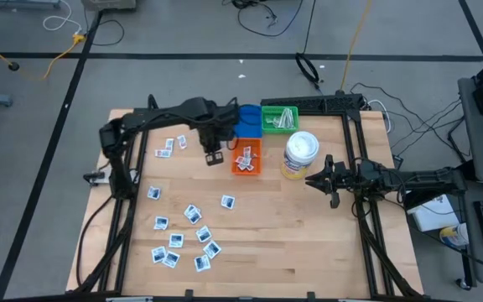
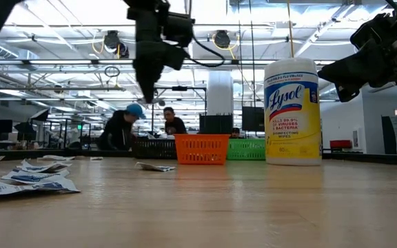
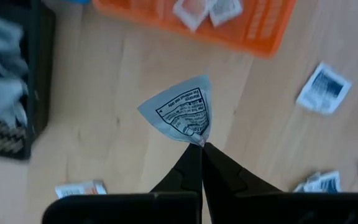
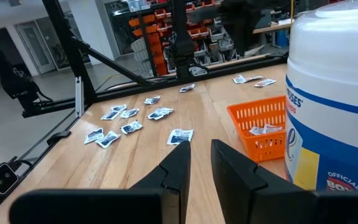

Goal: Pick & Place First Aid Supplies
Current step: Put the orange ointment pack into the orange bin

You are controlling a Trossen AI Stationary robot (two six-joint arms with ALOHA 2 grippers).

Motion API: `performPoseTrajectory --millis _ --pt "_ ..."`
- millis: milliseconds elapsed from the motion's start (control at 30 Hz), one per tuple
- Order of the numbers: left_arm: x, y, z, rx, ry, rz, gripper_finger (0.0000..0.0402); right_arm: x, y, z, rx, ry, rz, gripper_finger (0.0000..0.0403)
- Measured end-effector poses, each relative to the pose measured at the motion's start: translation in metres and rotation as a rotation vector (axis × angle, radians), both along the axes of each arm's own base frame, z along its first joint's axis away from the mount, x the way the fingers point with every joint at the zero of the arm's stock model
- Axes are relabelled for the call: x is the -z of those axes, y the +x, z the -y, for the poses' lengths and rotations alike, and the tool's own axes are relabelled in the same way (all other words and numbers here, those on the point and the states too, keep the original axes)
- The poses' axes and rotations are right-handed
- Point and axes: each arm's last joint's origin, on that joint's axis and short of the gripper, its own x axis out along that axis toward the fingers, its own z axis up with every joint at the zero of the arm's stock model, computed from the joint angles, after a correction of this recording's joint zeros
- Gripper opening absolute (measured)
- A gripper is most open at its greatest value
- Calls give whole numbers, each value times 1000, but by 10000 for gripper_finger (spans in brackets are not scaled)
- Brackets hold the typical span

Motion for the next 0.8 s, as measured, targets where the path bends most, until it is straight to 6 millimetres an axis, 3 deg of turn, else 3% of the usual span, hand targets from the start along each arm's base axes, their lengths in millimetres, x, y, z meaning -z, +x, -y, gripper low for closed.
performPoseTrajectory --millis 400,800 --pt "-1 58 -15 50 4 0 2 0 0 0 0 0 1 59" --pt "51 97 -8 101 5 -7 1 0 0 0 0 0 0 59"
